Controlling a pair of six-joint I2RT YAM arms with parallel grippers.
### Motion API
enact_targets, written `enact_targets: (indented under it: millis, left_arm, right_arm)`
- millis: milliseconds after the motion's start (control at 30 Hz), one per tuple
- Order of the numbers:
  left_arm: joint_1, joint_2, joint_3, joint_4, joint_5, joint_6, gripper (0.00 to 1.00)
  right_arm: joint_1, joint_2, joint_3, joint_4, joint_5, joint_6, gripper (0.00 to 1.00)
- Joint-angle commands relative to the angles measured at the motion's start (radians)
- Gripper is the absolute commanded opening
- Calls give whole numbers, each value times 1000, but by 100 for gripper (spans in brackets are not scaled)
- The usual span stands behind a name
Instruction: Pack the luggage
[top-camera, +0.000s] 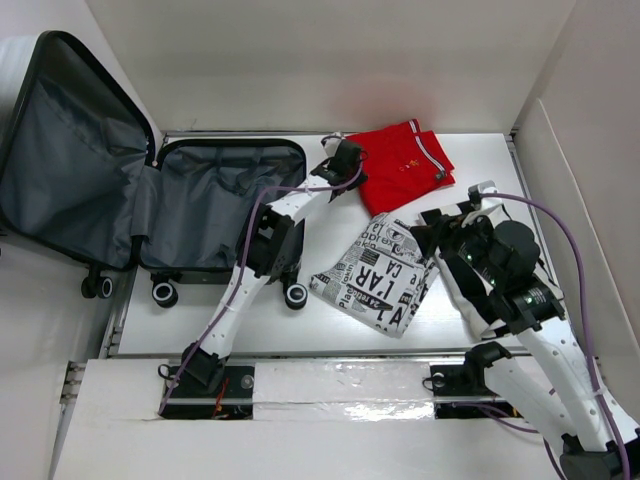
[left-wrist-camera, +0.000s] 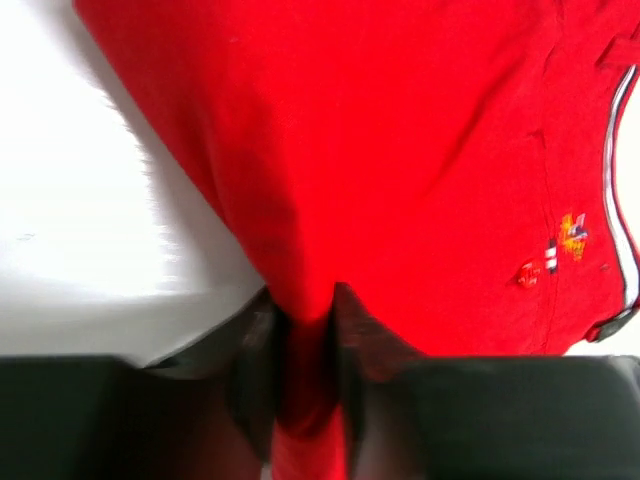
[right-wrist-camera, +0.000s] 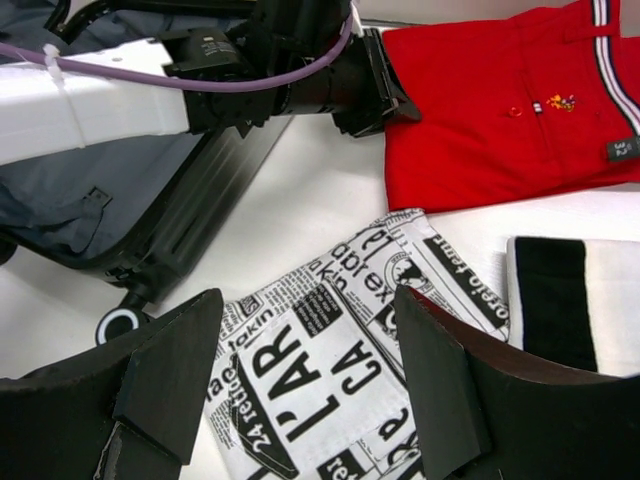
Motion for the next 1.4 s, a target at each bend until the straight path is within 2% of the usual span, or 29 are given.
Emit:
enact_targets:
  millis: [0,33,233,400,533,600,700,833,933,967,1033,1167,1267,1367]
  left_arm:
    - [-18,57,25,59,73,-32,9]
    - [-7,59,25,67,82,-35,0]
    - [2,-33,-71,132,85,46,0]
    - [11,-241,-154,205,113,152,0]
    - [56,-340,-118,175,235,253,0]
    - [80,-381,-67,105,298,297,0]
    - [135,-484,-103,63,340,345,0]
    - [207,-704,-319,70,349,387,0]
    - [246,-812,-445,75,340,411,0]
    - [263,-878,-529,72,331,423,0]
    - [322,-942,-619,66,326,428,0]
    - [462,-1108,-896,96,324,416,0]
    - [583,-1148,-1034,119,317,410,0]
    - [677,-1121,-1114,129,314,410,0]
  right_arm:
    - [-8,-4,25,62,-31,0,75]
    - [-8,-6,29,56,-34,0,75]
    - [-8,-40,3,73,-36,-5,75]
    - [-8,-6,-44,171,-41,25,74]
    - [-8,25,-66,205,-22,38,74]
    - [-8,25,-90,253,-13,58,73]
    - [-8,34,-138,329,-15,86,73]
    - [-8,78,-185,422,1,113,73]
    - [-8,124,-211,468,8,130,72]
    - [-8,135,-214,493,7,133,72]
    - [-8,154,-227,514,4,135,72]
    - [-8,174,-253,547,24,115,71]
    - [-8,174,-280,562,28,112,72]
    - [-8,178,-297,576,25,101,72]
